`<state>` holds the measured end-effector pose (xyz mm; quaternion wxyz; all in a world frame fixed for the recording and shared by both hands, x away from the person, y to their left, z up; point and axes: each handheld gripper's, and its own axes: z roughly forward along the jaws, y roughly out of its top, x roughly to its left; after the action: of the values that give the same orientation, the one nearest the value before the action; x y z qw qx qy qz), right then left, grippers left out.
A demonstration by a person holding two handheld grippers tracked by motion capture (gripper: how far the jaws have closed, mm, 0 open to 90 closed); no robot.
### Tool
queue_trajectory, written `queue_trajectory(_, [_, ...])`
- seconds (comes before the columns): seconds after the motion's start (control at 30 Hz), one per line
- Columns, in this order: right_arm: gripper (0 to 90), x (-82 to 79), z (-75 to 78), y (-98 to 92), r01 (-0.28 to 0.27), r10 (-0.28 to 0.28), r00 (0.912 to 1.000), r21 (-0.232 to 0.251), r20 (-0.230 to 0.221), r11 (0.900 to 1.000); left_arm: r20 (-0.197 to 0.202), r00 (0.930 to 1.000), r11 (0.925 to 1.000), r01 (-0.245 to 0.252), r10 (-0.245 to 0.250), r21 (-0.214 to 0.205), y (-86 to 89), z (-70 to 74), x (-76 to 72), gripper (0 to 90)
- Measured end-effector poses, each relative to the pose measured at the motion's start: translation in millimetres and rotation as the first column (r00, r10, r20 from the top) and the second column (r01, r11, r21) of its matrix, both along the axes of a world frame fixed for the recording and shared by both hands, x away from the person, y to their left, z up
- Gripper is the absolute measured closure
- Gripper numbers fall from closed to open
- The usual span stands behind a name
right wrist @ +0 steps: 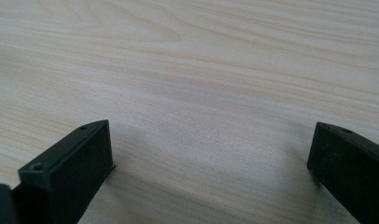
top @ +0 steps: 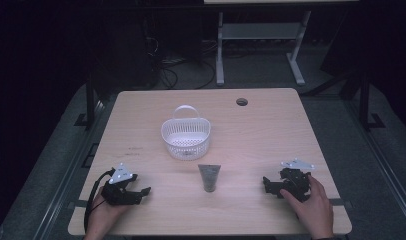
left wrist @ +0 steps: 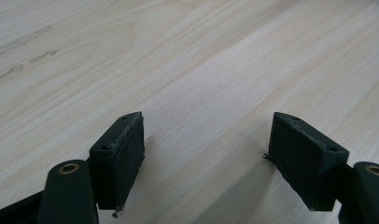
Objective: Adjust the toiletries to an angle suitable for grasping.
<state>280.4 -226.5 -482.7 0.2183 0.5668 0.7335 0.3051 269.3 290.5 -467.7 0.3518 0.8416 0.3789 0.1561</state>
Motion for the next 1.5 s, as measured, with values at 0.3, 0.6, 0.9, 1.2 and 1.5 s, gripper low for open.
queue_trajectory(0.3, [0.0,0.0,0.0,0.0,0.0,0.0,1.0,0.0,0.0,1.0,-0.006,0.9989,0.9974,0.047,-0.047,-0.054,-8.5,21.0,-0.7,61.8])
queue_trajectory(0.6, [0.0,0.0,-0.1,0.0,0.0,0.0,1.0,0.001,0.0,1.0,-0.041,0.9949,0.9925,0.088,-0.092,-0.085,-18.9,33.3,0.5,89.4])
queue_trajectory(0.9, [0.0,0.0,0.0,0.0,0.0,0.0,1.0,0.0,0.0,1.0,-0.053,0.9905,0.9869,0.121,-0.127,-0.107,-30.7,46.3,-0.5,89.5])
queue_trajectory(1.2, [0.0,0.0,-0.1,0.0,0.001,-0.001,1.0,0.002,0.001,1.0,-0.042,0.9848,0.9807,0.163,-0.168,-0.108,-48.4,58.8,3.8,89.6])
queue_trajectory(1.5, [0.0,0.1,-0.1,0.0,-0.001,0.001,1.0,0.002,0.0,1.0,-0.038,0.9765,0.9709,0.206,-0.212,-0.122,-64.6,70.0,4.2,89.6])
